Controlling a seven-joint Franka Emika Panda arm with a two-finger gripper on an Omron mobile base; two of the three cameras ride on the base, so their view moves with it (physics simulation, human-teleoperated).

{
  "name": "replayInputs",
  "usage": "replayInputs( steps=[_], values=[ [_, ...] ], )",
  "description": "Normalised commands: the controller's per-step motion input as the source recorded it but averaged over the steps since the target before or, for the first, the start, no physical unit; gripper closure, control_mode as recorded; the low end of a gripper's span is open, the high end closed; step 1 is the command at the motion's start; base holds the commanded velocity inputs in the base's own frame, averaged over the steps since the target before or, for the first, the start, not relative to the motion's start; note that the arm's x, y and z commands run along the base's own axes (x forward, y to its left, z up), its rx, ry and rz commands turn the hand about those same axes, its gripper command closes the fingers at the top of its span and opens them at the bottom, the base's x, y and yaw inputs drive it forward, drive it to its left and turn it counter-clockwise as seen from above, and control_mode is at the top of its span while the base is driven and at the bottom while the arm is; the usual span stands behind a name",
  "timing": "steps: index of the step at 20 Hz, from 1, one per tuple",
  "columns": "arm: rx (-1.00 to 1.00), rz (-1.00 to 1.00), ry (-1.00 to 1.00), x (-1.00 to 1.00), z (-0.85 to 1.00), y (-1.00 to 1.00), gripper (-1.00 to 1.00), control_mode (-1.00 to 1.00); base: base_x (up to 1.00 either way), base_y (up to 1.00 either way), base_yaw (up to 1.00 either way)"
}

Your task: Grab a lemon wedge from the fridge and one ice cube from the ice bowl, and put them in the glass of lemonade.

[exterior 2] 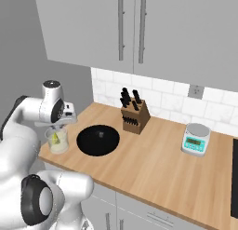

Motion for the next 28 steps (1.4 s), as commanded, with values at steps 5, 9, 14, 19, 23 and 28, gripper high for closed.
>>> replayInputs(
  steps=[5,9,14,19,23,28],
  values=[
    [-0.07,0.0,0.09,0.2,0.0,0.27,1.0,-1.0,0.0,0.0,0.0],
    [-0.22,0.02,0.15,0.07,0.0,0.17,1.0,-1.0,0.0,0.0,0.0],
    [-0.12,0.01,0.08,0.02,0.02,0.01,1.0,-1.0,0.0,0.0,0.0],
    [0.0,0.01,0.0,0.09,0.0,0.05,1.0,-1.0,0.0,0.0,0.0],
    [0.0,0.02,0.0,0.29,0.0,0.11,1.0,-1.0,0.0,0.0,0.0],
    [0.0,0.01,0.01,0.11,-0.05,0.04,1.0,-1.0,0.0,0.0,0.0]
  ],
)
